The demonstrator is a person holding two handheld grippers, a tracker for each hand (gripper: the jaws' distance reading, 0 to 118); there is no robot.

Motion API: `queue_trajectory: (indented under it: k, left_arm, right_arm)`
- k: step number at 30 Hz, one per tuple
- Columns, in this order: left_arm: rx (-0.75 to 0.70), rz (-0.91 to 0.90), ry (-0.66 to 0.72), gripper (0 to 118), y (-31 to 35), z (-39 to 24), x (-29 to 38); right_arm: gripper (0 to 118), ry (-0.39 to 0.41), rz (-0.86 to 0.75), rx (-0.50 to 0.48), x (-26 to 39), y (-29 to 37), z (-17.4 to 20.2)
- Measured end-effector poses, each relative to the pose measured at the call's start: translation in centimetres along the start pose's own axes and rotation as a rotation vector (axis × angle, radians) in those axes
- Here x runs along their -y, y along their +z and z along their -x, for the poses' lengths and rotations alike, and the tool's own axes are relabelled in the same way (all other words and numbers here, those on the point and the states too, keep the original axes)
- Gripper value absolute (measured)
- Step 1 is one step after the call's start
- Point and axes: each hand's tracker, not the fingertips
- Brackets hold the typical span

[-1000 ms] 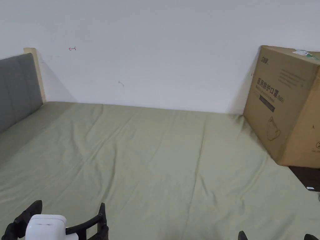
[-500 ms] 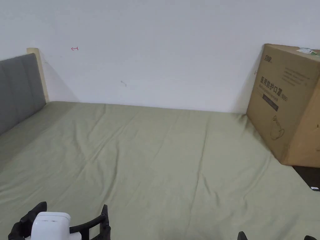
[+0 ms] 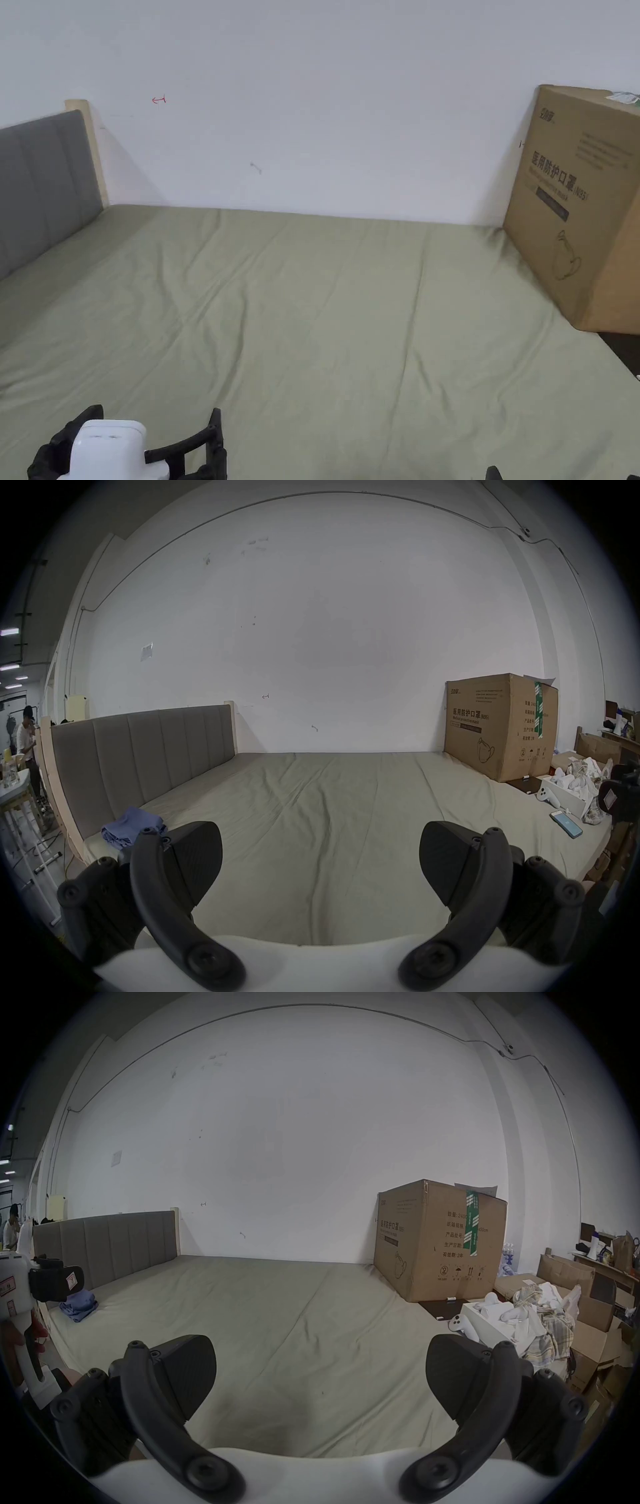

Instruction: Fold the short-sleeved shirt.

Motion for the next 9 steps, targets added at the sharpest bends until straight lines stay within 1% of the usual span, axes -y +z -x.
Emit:
queue_trajectory:
  k: [1, 3, 5, 9]
  left_arm:
    - [0.001, 0.000, -0.003, 115, -0.02, -0.08, -0.01]
    - [0.003, 0.002, -0.010, 115, -0.07, -0.21, 0.03]
    - [0.000, 0.001, -0.017, 115, -0.09, -0.34, 0.02]
    - [0.002, 0.001, -0.025, 115, -0.07, -0.48, 0.04]
  right_arm:
    - [118, 0.002, 0.002, 0.000, 0.01, 0.03, 0.00]
    - [118, 0.022, 0.017, 0.065, -0.06, -0.11, 0.33]
    - [118, -0.009, 0.027, 0.004, -0.04, -0.37, -0.11]
    - [118, -0.011, 0.006, 0.028, -0.02, -0.06, -0.12]
